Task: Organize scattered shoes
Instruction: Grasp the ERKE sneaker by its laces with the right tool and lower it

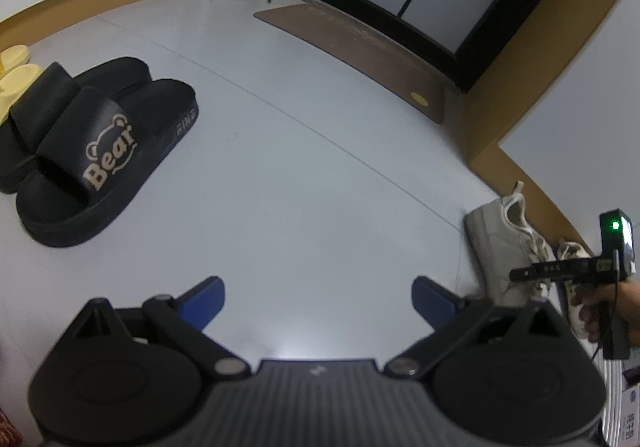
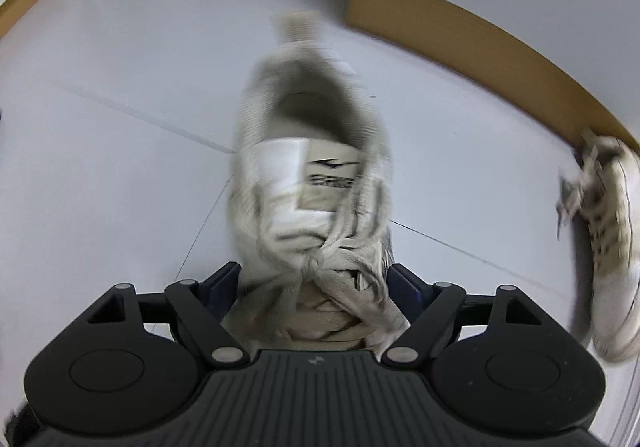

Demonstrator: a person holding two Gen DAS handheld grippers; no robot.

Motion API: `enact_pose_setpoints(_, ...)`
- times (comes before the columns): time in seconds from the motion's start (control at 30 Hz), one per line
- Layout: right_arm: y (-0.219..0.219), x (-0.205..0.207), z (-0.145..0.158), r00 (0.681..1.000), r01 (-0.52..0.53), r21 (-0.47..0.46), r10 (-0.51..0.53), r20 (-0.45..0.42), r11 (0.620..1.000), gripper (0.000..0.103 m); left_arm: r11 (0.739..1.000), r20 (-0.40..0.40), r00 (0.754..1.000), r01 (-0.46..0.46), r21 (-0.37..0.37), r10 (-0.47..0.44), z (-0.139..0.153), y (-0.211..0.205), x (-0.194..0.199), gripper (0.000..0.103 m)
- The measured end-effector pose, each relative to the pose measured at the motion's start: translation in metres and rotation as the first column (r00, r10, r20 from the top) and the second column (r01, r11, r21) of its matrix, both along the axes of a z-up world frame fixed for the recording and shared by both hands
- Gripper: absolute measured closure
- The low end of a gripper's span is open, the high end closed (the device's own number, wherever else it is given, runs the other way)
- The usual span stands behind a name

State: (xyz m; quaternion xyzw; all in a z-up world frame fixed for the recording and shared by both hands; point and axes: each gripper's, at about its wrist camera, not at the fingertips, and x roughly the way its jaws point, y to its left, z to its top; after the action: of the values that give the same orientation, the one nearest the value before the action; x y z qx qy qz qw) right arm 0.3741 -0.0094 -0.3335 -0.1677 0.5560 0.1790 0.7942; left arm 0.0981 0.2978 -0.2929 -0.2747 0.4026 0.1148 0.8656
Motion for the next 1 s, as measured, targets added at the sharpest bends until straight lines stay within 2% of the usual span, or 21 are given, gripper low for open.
enact_pose_setpoints(0.03, 0.0, -0.001, 0.001, 1.0, -0.024, -0.017, 0.024, 0.002, 1.0, 0.006, 1.0, -0.001, 1.0, 0.005, 0.001, -0.005, 0.0, -0.001, 0.0, 0.002)
enact_pose_setpoints(0.07, 0.0, -0.002, 0.002, 0.999, -0.039, -0.028, 0.039, 0.003, 0.999, 0.006, 1.0, -0.003, 1.0, 0.007, 0.001, -0.007, -0.001, -0.001, 0.0, 0.002)
enact_pose_setpoints(0.23, -0.011, -0.002, -0.005, 0.999, 0.022, -0.007, -0.023, -0.044, 1.0, 0.006, 1.0, -0.011, 1.0, -0.007, -0.019, 0.007, -0.005, 0.0, -0.001, 0.002)
enact_pose_setpoints(0.3, -0.016, -0.002, -0.011, 0.996, 0.063, 0.007, -0.062, -0.068, 0.998, 0.007, 1.0, -0.013, 1.0, -0.004, -0.016, 0.004, -0.005, 0.0, -0.002, 0.002)
enact_pose_setpoints(0.33, -0.017, -0.003, -0.013, 0.995, 0.076, 0.01, -0.075, -0.07, 0.997, 0.013, 1.0, -0.014, 1.0, -0.004, -0.015, 0.004, -0.005, 0.001, -0.002, 0.002)
enact_pose_setpoints(0.47, -0.016, -0.005, -0.017, 0.994, 0.105, -0.016, -0.105, -0.03, 0.994, 0.016, 1.0, -0.02, 1.0, -0.007, -0.013, 0.007, -0.006, 0.003, -0.004, 0.002)
enact_pose_setpoints(0.57, -0.019, -0.001, -0.017, 0.984, 0.174, -0.002, -0.174, -0.029, 0.985, 0.017, 1.0, -0.023, 1.0, -0.017, -0.02, 0.017, -0.008, 0.004, -0.004, 0.002)
enact_pose_setpoints(0.7, -0.026, 0.008, -0.016, 0.96, 0.278, 0.032, -0.277, -0.044, 0.96, 0.018, 0.999, -0.025, 1.0, -0.02, -0.033, 0.019, -0.009, 0.004, -0.002, 0.002)
enact_pose_setpoints(0.87, -0.033, 0.018, -0.015, 0.914, 0.405, 0.07, -0.401, -0.068, 0.912, 0.017, 1.0, -0.029, 0.999, -0.015, -0.026, 0.014, -0.009, 0.003, -0.002, 0.002)
enact_pose_setpoints(0.97, -0.043, 0.021, -0.012, 0.86, 0.511, 0.148, -0.499, -0.112, 0.847, 0.015, 0.999, -0.035, 0.999, -0.024, -0.042, 0.023, -0.011, 0.004, -0.001, 0.002)
enact_pose_setpoints(1.0, -0.043, 0.021, -0.012, 0.852, 0.524, 0.162, -0.509, -0.124, 0.836, 0.016, 0.999, -0.036, 0.999, -0.02, -0.043, 0.019, -0.012, 0.003, -0.001, 0.002)
